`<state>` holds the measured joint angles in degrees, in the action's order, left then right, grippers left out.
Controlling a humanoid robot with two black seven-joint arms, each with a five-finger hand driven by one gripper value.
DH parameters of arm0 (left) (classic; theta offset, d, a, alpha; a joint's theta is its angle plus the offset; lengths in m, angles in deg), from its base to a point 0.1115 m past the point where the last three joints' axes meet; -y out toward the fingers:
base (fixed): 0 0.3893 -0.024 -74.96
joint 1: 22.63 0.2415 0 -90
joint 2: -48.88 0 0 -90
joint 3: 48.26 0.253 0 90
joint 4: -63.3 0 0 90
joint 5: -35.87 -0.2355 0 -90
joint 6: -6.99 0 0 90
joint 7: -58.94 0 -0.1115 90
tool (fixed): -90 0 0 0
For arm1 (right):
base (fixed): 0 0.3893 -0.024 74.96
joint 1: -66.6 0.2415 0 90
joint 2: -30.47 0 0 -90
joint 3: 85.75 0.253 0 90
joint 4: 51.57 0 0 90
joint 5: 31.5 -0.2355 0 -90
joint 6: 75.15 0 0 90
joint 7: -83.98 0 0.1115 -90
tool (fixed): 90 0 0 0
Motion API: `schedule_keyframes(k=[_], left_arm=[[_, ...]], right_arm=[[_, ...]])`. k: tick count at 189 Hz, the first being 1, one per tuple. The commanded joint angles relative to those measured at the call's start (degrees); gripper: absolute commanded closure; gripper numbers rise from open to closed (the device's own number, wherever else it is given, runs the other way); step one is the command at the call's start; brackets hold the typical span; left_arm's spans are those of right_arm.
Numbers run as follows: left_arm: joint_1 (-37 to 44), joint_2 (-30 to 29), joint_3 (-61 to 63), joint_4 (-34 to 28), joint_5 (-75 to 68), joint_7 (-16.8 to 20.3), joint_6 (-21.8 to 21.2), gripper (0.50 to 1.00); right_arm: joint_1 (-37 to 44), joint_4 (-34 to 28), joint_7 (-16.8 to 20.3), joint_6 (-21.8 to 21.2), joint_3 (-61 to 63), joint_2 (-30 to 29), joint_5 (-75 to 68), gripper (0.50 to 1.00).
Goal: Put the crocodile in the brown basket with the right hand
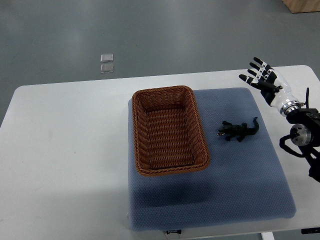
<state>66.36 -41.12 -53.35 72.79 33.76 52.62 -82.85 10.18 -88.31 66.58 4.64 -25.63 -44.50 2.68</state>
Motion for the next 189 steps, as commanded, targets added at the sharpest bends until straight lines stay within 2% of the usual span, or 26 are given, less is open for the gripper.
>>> schedule_keyframes(k=[1, 189], left_arm=[[0.2, 0.0, 0.1, -0.1, -0.1, 0.0, 0.0, 0.5], [0.0, 0.0, 0.0, 0.0, 0.0, 0.1, 0.1, 0.5]], right_arm=[[0.0, 0.0, 0.0, 0.0, 0.0, -0.1, 0.0, 0.57], [-0.2, 0.0, -0.4, -0.4, 0.0, 0.1, 0.0, 0.568]])
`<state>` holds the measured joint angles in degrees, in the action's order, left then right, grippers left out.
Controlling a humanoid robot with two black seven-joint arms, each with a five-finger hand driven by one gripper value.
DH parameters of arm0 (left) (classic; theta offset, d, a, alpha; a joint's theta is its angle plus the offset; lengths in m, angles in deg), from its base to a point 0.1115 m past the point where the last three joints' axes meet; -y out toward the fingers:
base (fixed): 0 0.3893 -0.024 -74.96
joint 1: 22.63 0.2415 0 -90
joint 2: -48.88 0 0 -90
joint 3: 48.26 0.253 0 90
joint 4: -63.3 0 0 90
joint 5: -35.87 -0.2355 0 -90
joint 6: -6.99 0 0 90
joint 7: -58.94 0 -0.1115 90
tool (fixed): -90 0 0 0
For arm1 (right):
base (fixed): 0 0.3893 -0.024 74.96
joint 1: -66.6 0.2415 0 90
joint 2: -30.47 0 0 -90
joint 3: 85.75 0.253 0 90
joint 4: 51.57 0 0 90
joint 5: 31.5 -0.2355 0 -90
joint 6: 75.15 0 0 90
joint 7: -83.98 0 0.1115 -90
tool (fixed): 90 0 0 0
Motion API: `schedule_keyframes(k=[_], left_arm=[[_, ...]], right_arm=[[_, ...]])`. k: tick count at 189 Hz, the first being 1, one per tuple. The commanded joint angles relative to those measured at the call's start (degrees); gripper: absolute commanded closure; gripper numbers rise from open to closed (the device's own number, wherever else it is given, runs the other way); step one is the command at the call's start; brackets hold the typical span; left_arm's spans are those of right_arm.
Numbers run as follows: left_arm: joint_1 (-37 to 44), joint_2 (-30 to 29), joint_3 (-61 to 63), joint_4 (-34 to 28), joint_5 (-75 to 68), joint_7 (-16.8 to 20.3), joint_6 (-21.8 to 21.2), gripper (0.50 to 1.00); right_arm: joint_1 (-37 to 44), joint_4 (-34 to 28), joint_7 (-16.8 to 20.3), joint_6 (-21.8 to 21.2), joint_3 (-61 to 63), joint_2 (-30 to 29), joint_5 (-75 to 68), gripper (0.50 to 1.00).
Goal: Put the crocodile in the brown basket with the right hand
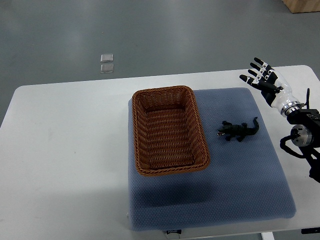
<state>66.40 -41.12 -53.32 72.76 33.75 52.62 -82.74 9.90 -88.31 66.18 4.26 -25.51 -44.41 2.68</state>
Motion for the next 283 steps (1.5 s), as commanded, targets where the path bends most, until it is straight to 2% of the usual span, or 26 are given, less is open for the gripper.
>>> schedule_keyframes(k=[1, 126, 174, 202, 239, 283], left_arm=[[0.0, 0.0, 0.0, 0.0, 0.0, 0.1, 0.0, 0.5], [0.0, 0.0, 0.0, 0.0, 0.0, 0.0, 0.0, 0.5], [0.0, 0.0, 0.0, 0.0, 0.0, 0.0, 0.0, 0.5], [0.0, 0.0, 0.0, 0.0, 0.0, 0.0, 0.0, 0.5], [0.0, 0.0, 0.0, 0.0, 0.0, 0.0, 0.0, 0.5], [0.0, 0.0, 0.0, 0.0, 0.0, 0.0, 0.0, 0.5]], right_arm=[[0.1, 0.0, 0.0, 0.0, -0.1, 0.0, 0.0, 0.568], [0.1, -0.8, -0.6, 0.2, 0.1, 0.2, -0.1, 0.57], [1.1, -1.0, -0.4, -5.4, -0.6, 2.7, 1.2, 0.568], [2.7, -1.1, -0.5, -5.8, -3.1, 4.6, 2.6, 0.57], [4.8, -2.8, -1.2, -5.8, -8.4, 7.3, 9.0, 0.57], [6.4, -8.3, -3.6, -6.3, -12.2, 11.2, 26.3, 0.57]])
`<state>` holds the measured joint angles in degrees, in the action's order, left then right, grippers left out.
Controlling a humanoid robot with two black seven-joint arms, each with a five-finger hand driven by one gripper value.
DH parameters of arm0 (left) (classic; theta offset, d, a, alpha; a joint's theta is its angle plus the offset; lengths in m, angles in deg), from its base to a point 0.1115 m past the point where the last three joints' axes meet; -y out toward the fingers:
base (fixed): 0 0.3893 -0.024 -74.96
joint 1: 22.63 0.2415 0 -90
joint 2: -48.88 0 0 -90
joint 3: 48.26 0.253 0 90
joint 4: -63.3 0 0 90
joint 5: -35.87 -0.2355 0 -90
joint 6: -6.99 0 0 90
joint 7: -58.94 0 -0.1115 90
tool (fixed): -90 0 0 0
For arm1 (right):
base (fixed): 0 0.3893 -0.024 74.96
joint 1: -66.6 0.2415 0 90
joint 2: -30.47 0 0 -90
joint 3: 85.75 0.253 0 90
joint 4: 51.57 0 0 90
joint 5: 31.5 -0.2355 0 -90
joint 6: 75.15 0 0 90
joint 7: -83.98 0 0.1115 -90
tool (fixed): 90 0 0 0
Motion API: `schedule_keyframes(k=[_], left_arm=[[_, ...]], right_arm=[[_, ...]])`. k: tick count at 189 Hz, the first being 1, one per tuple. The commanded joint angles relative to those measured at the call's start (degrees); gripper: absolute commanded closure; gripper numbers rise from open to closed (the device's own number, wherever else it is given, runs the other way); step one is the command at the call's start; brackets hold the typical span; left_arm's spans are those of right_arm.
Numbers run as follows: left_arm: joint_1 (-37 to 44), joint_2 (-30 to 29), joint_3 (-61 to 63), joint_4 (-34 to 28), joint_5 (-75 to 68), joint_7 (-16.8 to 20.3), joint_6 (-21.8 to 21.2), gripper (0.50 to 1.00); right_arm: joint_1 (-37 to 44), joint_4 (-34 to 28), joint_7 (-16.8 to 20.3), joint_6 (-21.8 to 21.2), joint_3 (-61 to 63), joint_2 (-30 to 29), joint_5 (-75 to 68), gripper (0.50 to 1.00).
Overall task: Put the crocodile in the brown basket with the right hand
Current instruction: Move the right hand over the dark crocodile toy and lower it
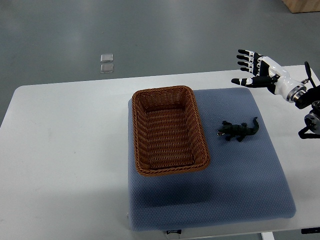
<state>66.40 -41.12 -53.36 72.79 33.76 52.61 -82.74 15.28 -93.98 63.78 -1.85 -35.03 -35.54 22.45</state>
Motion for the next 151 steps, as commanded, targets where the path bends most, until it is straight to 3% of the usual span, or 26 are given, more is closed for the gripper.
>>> schedule_keyframes(k=[1, 57, 102, 151], left_arm=[[0.0, 0.0, 0.0, 0.0, 0.0, 0.0, 0.0, 0.5], [0.0, 0.0, 0.0, 0.0, 0.0, 0.0, 0.0, 0.5], [0.0, 0.0, 0.0, 0.0, 0.0, 0.0, 0.0, 0.5], [0.0, 0.0, 0.0, 0.0, 0.0, 0.0, 0.0, 0.5]], right_arm=[[1.0, -2.7, -1.2, -0.2, -2.7, 2.4, 6.5, 0.57], [5.8, -13.1, -4.2, -0.1, -15.4, 12.1, 15.9, 0.57], [7.8, -16.2, -6.1, 0.1, -21.0, 15.1, 26.9, 0.57], [10.6, -16.5, -6.8, 3.5, -29.1, 16.0, 35.8, 0.57]])
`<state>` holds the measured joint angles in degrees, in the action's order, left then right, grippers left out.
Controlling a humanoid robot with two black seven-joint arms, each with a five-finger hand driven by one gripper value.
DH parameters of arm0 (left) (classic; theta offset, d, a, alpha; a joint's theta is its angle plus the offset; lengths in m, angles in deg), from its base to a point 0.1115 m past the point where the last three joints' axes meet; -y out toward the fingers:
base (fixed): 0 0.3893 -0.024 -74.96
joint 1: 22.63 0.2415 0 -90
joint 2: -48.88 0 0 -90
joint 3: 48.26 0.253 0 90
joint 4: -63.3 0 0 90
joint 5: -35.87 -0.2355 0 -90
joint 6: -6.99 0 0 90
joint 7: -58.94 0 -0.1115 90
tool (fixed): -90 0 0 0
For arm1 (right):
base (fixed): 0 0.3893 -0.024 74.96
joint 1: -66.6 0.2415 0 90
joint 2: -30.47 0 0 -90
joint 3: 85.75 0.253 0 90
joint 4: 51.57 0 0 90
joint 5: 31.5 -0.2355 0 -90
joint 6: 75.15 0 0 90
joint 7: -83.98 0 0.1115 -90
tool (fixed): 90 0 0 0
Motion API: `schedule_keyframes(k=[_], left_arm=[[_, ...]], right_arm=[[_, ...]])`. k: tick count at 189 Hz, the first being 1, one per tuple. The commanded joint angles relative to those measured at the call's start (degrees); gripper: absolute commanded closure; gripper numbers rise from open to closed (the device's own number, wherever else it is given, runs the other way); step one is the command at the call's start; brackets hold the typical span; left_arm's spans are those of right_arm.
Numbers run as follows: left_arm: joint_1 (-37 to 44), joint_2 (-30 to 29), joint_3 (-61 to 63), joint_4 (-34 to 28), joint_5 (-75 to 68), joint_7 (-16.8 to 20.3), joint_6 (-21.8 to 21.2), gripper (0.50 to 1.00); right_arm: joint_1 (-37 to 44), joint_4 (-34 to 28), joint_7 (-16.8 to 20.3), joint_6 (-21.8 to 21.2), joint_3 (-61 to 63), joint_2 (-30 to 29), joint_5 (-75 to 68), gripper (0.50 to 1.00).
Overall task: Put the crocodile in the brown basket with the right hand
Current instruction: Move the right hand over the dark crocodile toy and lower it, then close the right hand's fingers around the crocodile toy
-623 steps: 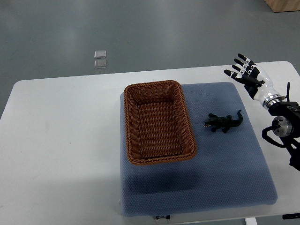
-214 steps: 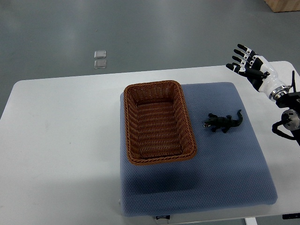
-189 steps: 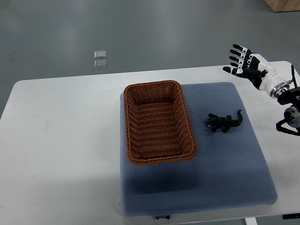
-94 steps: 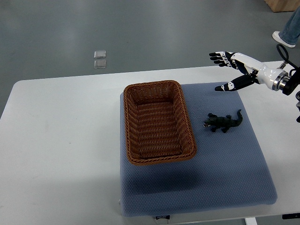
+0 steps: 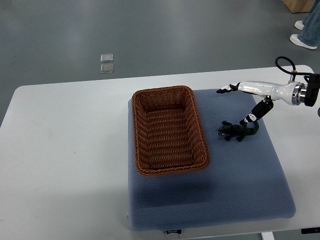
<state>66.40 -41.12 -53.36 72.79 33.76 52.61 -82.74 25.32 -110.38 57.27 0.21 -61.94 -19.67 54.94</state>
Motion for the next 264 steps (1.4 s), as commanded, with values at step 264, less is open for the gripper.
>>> schedule_keyframes(k=[264], left_arm=[[0.0, 0.0, 0.0, 0.0, 0.0, 0.0, 0.0, 0.5]], right_arm=[[3.6, 3.8, 0.2, 9.2, -13.8, -2.5, 14.5, 0.583]])
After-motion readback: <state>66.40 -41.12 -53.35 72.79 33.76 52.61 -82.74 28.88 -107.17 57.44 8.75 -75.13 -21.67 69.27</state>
